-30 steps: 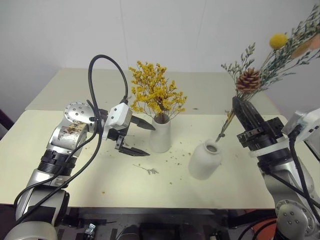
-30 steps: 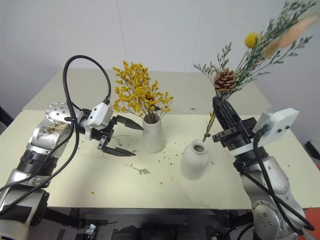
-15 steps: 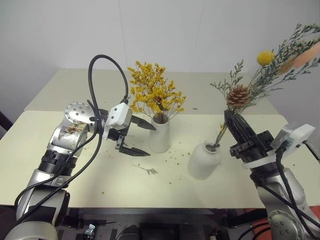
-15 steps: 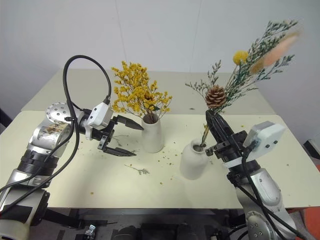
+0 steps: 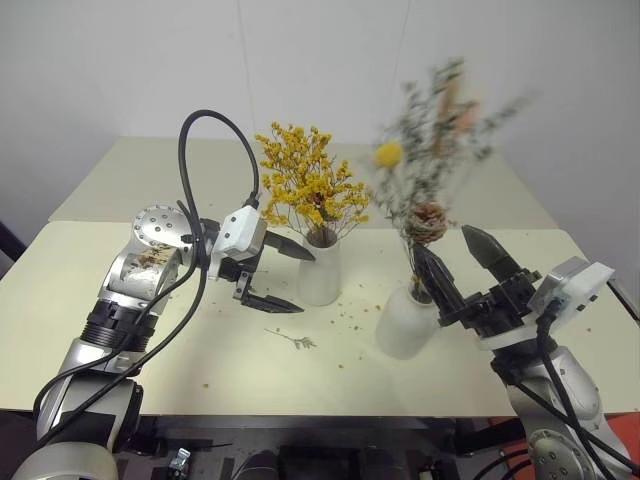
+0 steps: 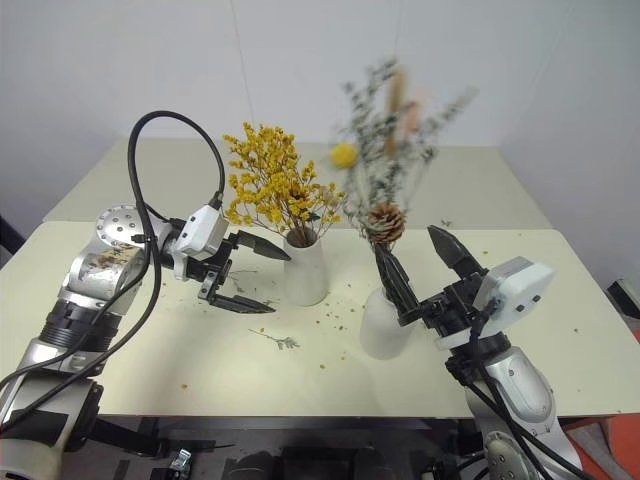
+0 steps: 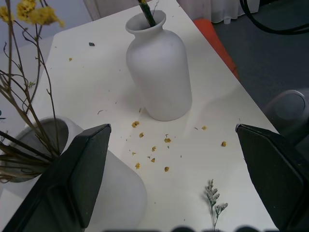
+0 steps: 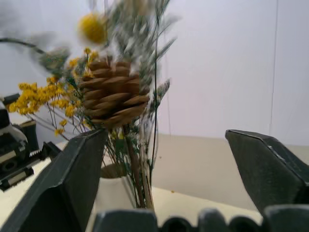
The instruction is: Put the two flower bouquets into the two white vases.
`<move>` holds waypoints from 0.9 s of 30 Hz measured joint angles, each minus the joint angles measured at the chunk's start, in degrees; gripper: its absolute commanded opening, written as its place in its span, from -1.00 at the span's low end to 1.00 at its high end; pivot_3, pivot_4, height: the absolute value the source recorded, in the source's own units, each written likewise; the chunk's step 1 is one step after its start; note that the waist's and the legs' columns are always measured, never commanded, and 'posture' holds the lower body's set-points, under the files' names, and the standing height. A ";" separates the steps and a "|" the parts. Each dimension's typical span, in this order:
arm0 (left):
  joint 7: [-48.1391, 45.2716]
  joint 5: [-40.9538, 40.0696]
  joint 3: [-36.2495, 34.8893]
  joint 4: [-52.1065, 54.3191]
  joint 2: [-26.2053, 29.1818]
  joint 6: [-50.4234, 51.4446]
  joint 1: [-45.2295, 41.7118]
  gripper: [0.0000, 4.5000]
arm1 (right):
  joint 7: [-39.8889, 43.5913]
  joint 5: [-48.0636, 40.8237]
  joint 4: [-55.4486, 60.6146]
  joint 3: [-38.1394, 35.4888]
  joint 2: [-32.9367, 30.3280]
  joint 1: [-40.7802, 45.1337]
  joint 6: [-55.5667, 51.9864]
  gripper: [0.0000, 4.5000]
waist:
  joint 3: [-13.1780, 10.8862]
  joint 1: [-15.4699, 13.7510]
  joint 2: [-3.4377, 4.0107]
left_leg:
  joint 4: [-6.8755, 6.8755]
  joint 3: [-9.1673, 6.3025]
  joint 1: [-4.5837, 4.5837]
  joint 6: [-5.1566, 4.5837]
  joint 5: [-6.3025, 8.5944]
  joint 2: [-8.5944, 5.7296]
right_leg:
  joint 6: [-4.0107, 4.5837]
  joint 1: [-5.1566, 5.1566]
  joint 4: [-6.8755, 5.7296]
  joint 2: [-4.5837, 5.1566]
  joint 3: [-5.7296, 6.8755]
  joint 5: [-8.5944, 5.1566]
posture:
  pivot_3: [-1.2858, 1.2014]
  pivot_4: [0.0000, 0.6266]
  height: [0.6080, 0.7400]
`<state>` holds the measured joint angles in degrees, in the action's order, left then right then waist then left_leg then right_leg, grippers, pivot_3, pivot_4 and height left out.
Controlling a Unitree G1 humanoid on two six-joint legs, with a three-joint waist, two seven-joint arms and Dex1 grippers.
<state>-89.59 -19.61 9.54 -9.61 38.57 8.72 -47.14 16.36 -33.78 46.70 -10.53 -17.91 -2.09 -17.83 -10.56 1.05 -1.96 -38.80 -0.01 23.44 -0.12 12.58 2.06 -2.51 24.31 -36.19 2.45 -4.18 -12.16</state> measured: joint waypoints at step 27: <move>0.07 0.35 -0.32 -0.28 1.38 -0.17 1.08 1.00 | 17.12 -9.26 -4.26 -31.42 -14.78 -21.86 3.55 0.99 | 0.01 0.04 0.01 | 0.01 0.03 -0.14 0.00 0.00 0.01 | 0.02 -0.14 0.01 0.01 -0.04 -0.03 | 0.03 -0.52 1.00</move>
<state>-89.52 -19.26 9.22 -9.90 39.95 8.54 -46.06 33.48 -43.04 42.44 -41.95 -32.69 -23.95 -14.28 -10.55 1.08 -1.95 -38.79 0.02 23.30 -0.12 12.58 2.06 -2.49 24.17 -36.18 2.46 -4.22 -12.19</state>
